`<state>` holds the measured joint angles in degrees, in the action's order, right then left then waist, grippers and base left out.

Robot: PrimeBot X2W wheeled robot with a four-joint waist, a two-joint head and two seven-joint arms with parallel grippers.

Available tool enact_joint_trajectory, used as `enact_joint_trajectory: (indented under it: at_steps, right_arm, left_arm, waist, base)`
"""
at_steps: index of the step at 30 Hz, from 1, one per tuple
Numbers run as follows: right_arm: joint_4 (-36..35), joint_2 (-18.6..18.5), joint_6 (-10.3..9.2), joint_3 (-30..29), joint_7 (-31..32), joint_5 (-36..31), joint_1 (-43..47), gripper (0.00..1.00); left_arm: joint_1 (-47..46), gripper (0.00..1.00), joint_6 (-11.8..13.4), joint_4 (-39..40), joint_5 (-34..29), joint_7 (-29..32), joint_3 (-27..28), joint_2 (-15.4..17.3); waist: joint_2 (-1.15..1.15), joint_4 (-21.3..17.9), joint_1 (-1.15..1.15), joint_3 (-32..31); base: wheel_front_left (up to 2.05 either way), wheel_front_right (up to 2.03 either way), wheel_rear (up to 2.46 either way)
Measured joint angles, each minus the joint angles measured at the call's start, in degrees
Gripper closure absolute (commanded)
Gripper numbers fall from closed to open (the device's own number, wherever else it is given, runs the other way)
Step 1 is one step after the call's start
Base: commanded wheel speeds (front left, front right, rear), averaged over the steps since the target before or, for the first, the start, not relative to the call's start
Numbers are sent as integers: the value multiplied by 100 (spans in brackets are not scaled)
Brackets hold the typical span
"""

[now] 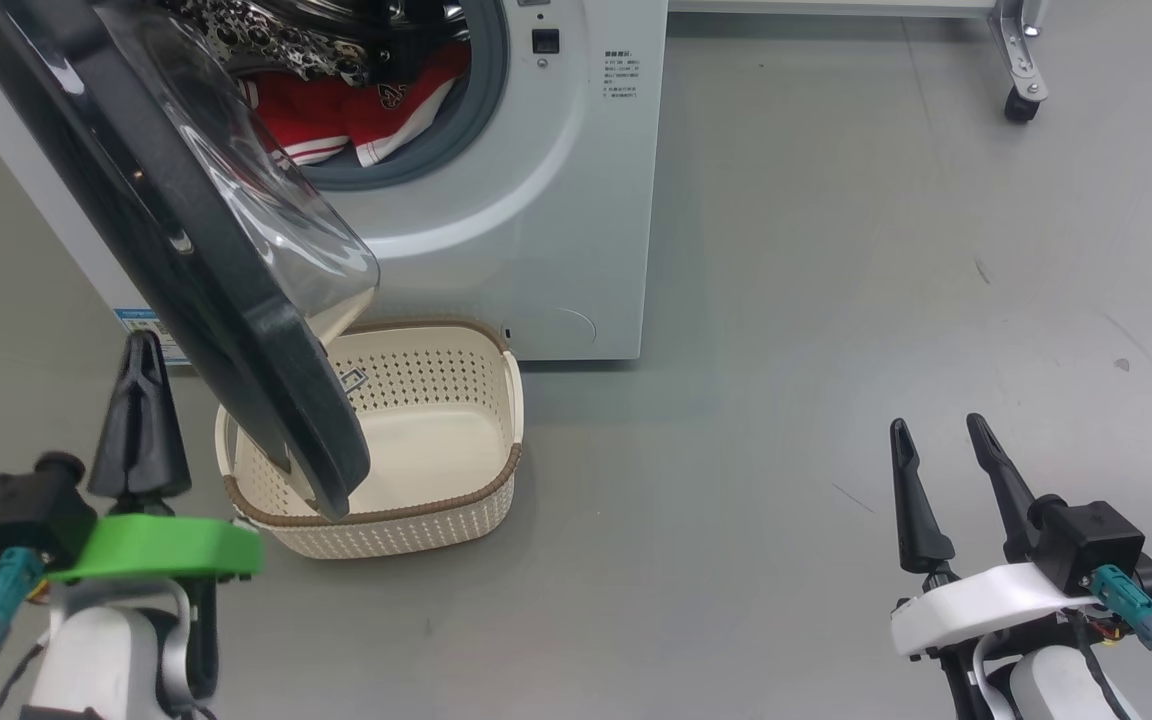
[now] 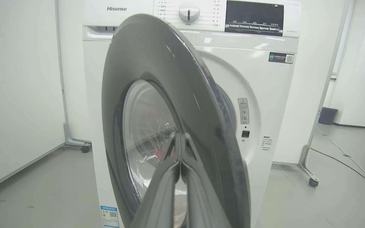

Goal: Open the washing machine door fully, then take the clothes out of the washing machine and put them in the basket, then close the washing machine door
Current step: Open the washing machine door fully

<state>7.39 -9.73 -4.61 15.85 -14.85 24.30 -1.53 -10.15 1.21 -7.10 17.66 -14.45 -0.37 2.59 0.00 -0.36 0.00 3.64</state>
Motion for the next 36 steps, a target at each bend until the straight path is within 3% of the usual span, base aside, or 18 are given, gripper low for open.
enact_joint_trajectory:
  at_steps: [16, 36]
  right_arm:
    - [80, 75, 103, -25, 0, -120, 1, 0]
    - [189, 240, 300, -19, 0, -285, -8, 0]
  left_arm:
    - [-1115, 100, -133, 1017, -207, -32, 70, 257]
    - [-1467, 100, -389, 1105, -453, 536, -1013, 155]
  waist:
    - [0, 11, 0, -97]
    - [0, -202, 0, -50]
  base:
    - [0, 0, 0]
    - [0, 0, 0]
